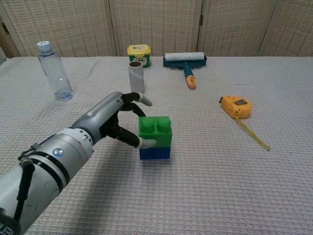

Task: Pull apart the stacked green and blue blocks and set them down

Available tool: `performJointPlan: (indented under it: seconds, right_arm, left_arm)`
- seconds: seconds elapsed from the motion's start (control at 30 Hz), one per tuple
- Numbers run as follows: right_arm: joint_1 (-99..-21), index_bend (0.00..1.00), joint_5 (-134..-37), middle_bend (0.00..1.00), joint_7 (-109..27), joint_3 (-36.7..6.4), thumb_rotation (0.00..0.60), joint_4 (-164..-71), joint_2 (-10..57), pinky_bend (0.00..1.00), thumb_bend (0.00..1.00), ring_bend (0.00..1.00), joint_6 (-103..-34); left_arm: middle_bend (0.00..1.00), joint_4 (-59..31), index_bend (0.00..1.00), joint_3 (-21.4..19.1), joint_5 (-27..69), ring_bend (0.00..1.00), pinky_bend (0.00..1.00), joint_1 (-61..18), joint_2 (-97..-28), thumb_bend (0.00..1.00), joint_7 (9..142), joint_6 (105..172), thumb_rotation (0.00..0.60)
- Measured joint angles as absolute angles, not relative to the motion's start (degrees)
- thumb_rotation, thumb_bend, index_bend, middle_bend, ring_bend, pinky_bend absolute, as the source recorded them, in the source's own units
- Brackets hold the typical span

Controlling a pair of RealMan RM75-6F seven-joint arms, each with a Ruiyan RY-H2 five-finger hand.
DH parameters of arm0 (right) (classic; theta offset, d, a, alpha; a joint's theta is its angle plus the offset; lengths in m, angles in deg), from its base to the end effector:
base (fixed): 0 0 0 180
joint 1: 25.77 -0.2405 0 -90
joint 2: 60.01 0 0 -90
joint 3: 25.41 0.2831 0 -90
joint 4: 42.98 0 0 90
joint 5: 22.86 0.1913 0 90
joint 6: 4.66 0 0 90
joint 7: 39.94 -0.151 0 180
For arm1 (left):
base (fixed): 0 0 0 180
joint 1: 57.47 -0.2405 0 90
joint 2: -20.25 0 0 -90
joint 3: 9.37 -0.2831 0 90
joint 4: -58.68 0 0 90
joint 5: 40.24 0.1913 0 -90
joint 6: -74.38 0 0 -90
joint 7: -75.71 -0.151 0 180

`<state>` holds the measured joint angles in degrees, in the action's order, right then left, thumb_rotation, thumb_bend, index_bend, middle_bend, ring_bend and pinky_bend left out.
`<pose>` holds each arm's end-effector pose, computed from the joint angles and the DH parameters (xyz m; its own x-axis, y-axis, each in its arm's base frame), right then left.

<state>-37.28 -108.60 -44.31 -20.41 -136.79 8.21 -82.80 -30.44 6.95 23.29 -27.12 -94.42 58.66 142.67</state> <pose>-0.2969 -0.2301 0.1502 0.2376 -0.0676 0.9690 -0.9663 -0.1181 0.2287 -0.1058 0.2818 -0.0880 -0.1678 0.3070 0.9368 0.9715 -0.1097 0.2100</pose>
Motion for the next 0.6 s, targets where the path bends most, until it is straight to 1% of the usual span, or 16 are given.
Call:
performJointPlan:
  seconds: [0.13, 0.27, 0.43, 0.6]
  right_arm:
    - [-39.3, 0.00, -111.5, 0.00, -52.1, -20.5, 0.600, -134.3, 9.5, 0.00, 0.45, 0.00, -81.8]
    - [-42.8, 0.00, -114.5, 0.00, -61.6, -20.8, 0.600, -131.9, 11.4, 0.00, 0.45, 0.00, -79.0]
    - [-47.2, 0.00, -117.2, 0.00, -73.7, -21.4, 0.600, -130.2, 13.6, 0.00, 0.45, 0.00, -75.1]
    - [-52.6, 0.00, -119.2, 0.00, -88.4, -22.0, 0.600, -125.9, 17.8, 0.00, 0.45, 0.00, -71.2]
  left_arm:
    - [0.67, -32.1, 0.27, 8.5, 23.5, 0.18, 0.00, -26.7, -91.5, 0.24, 60.8, 141.1, 0.600]
    - [0.67, -32.6, 0.27, 11.2, 23.2, 0.18, 0.00, -25.8, -88.6, 0.24, 63.6, 139.6, 0.600]
    - [0.67, -32.1, 0.27, 13.9, 22.5, 0.18, 0.00, -24.4, -86.8, 0.24, 66.7, 138.1, 0.600]
    - [0.67, -32.1, 0.27, 16.1, 22.1, 0.18, 0.00, -23.1, -85.4, 0.24, 69.3, 137.7, 0.600]
